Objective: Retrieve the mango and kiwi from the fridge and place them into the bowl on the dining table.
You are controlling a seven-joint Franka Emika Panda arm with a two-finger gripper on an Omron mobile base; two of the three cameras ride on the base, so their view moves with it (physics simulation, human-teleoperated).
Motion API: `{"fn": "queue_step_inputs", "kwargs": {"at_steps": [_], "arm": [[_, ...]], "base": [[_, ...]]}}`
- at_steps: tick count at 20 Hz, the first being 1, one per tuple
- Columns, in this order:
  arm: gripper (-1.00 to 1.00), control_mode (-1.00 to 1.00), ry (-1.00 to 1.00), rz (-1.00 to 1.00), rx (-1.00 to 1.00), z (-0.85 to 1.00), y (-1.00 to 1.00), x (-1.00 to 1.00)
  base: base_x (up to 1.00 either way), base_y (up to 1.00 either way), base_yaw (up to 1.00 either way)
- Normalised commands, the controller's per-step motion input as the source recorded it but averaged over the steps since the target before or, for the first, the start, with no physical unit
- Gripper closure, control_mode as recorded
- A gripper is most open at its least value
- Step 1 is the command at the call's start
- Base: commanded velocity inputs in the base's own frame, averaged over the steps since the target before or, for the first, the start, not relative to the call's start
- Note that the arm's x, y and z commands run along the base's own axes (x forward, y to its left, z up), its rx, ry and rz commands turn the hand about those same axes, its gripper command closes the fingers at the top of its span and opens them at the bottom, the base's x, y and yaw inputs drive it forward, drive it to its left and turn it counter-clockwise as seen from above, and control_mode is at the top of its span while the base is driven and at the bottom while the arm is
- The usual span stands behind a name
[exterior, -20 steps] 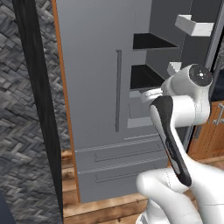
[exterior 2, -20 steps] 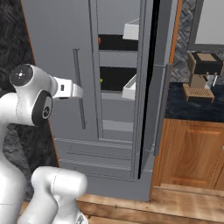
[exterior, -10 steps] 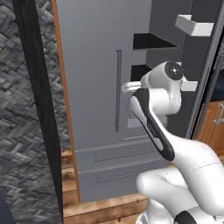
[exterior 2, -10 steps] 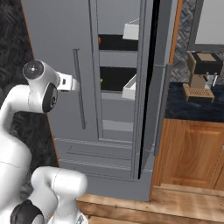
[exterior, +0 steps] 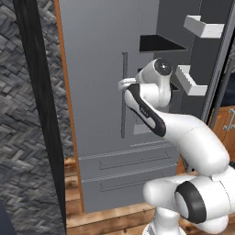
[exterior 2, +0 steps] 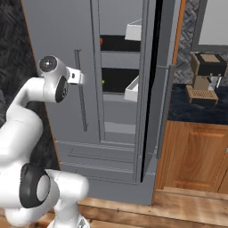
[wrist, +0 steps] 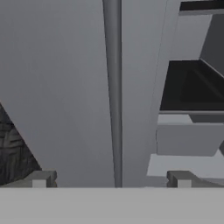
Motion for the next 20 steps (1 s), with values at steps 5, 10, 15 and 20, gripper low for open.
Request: {"fn": "queue_step_inputs", "kwargs": {"at_steps": [5,10,15,20], "arm": [[-1.00,-1.00,0.00,0.00,0.00,-0.06,0.00,0.72],[-1.00,-1.00,-0.02,0.00,0.00,-0.15,0.00,0.64],[-1.00,-1.00,-0.09,0.00,0.00,-0.27,0.00,0.56],[-1.00,-1.00,-0.08,0.00,0.00,-0.24,0.00,0.59]], "base": [[0.00,0.00,0.00],[0.00,0.00,0.00],[0.00,0.00,0.00],[0.00,0.00,0.00]]}}
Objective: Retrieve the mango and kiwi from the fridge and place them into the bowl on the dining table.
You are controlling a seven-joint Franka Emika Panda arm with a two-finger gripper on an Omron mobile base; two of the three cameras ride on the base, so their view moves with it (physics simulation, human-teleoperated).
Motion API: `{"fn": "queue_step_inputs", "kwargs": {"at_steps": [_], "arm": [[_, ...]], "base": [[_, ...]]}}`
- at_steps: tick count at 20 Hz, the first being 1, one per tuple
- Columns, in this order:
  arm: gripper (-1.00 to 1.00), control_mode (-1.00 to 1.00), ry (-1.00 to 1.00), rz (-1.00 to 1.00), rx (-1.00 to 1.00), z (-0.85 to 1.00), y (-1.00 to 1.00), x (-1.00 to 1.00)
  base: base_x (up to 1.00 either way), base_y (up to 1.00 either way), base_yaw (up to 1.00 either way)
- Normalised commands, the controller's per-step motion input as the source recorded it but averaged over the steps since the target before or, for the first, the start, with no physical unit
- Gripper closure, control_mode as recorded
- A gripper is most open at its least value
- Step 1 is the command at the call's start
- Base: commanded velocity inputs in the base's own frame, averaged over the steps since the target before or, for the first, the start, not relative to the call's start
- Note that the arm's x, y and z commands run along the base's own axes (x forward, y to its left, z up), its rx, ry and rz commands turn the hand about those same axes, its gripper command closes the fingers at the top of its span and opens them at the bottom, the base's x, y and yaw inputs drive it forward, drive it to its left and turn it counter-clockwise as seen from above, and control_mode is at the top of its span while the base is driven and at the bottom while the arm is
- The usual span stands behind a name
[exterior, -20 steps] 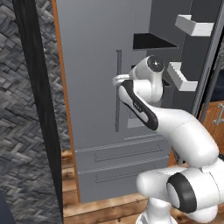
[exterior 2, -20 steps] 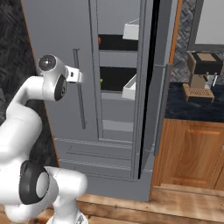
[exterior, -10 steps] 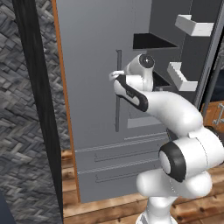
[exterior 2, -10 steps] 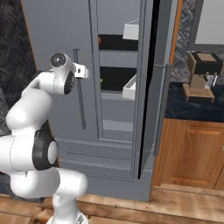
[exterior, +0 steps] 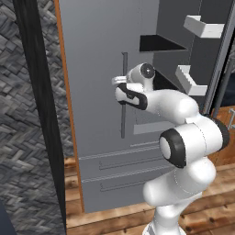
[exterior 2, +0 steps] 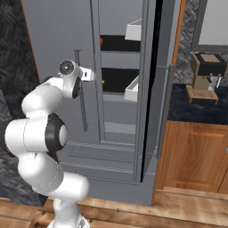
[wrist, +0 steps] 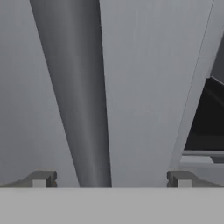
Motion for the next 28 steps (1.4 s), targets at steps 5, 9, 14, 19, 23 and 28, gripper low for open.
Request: {"fn": "queue_step_inputs", "kwargs": {"at_steps": [5,9,14,19,23,28], "arm": [[-1.00,-1.00,-0.01,0.00,0.00,-0.10,0.01,0.65],[-1.00,-1.00,0.00,0.00,0.00,-0.02,0.08,0.77],[1.00,-1.00,0.11,0.00,0.00,0.00,0.16,0.77],[1.00,-1.00,0.29,0.00,-0.02,0.13,0.42,0.08],[1.00,-1.00,0.34,0.00,-0.07,0.27,0.54,-0.48],[1.00,-1.00,0.10,0.00,-0.01,0.06,0.63,-0.98]], "base": [[0.00,0.00,0.00],[0.00,0.00,0.00],[0.00,0.00,0.00],[0.00,0.00,0.00],[0.00,0.00,0.00],[0.00,0.00,0.00]]}}
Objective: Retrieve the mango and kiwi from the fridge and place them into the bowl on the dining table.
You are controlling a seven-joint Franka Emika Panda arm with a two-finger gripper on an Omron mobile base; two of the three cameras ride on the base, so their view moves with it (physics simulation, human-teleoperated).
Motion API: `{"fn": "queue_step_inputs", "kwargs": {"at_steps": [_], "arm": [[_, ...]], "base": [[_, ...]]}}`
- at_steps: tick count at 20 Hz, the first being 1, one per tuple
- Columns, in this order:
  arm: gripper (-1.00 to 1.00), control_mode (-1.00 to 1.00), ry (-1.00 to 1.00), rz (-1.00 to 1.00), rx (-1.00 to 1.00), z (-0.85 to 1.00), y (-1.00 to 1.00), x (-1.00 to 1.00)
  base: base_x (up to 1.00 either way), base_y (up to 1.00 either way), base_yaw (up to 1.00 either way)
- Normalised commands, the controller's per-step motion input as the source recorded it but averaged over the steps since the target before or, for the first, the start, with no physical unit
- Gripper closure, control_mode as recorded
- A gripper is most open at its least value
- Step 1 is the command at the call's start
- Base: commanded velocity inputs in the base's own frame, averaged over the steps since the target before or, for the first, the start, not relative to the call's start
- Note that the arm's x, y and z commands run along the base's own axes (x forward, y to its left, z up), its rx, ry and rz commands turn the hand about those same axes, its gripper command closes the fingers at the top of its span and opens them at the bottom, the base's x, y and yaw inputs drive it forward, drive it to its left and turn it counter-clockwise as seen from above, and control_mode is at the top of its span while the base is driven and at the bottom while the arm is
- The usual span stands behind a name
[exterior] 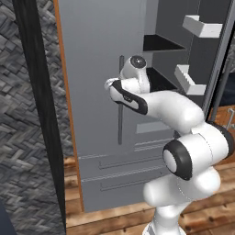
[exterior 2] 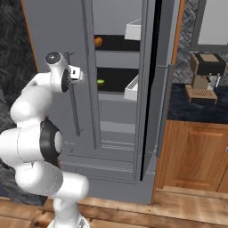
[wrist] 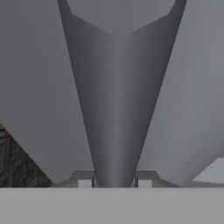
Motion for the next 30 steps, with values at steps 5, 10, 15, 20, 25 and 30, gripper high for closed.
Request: {"fn": "queue_step_inputs", "kwargs": {"at_steps": [5,10,15,20,25,30], "arm": [[1.00,-1.00,-0.13,0.00,0.00,-0.03,0.74,-1.00],[1.00,-1.00,-0.23,0.00,0.00,0.00,0.73,-1.00],[1.00,-1.00,-0.15,0.00,0.00,0.04,0.76,-1.00],[1.00,-1.00,-0.03,-0.02,0.03,0.78,0.10,-1.00],[1.00,-1.00,-0.01,-0.08,0.08,1.00,-0.15,-0.99],[1.00,-1.00,0.06,-0.18,0.10,0.65,-0.71,-0.53]], "base": [[0.00,0.00,0.00],[0.00,0.00,0.00],[0.00,0.00,0.00],[0.00,0.00,0.00],[0.00,0.00,0.00],[0.00,0.00,0.00]]}}
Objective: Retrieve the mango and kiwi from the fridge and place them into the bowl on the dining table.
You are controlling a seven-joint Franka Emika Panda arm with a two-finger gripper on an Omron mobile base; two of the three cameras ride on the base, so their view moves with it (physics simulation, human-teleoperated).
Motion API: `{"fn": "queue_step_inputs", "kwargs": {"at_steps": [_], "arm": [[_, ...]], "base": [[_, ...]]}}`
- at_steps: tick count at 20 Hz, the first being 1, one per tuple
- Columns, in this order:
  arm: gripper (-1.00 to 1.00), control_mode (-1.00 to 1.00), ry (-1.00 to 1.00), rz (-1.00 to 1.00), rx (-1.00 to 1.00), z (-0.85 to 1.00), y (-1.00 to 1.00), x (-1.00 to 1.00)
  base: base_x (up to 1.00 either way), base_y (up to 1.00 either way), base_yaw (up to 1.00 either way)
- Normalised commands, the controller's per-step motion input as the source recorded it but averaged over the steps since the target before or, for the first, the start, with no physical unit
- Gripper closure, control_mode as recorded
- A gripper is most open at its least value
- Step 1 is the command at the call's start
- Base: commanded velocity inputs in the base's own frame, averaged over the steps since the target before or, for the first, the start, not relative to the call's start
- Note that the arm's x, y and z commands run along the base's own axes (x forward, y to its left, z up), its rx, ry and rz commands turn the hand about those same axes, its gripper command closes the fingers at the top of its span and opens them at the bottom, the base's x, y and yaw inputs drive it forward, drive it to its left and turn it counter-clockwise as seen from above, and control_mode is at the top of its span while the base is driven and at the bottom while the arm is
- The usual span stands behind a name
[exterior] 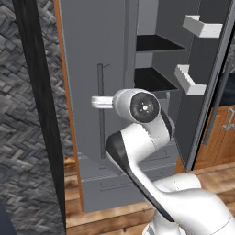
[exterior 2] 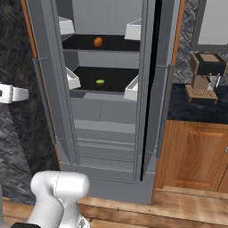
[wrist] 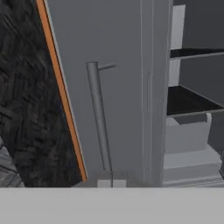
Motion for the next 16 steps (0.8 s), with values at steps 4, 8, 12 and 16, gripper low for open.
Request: {"fn": "queue_step_inputs", "kwargs": {"at_steps": [4,8,12,16], "arm": [[1.00,-1.00,0.10,-0.26,0.26,0.36,-0.68,-0.08],[1.00,-1.00,0.00,-0.27,0.67,-0.02,-0.69,-0.01],[1.00,-1.00,-0.01,-0.22,0.79,-0.23,-0.58,0.00],[1.00,-1.00,0.00,-0.06,0.67,-0.20,-0.38,-0.01]], "base": [[0.00,0.00,0.00],[0.00,0.00,0.00],[0.00,0.00,0.00],[0.00,0.00,0.00]]}}
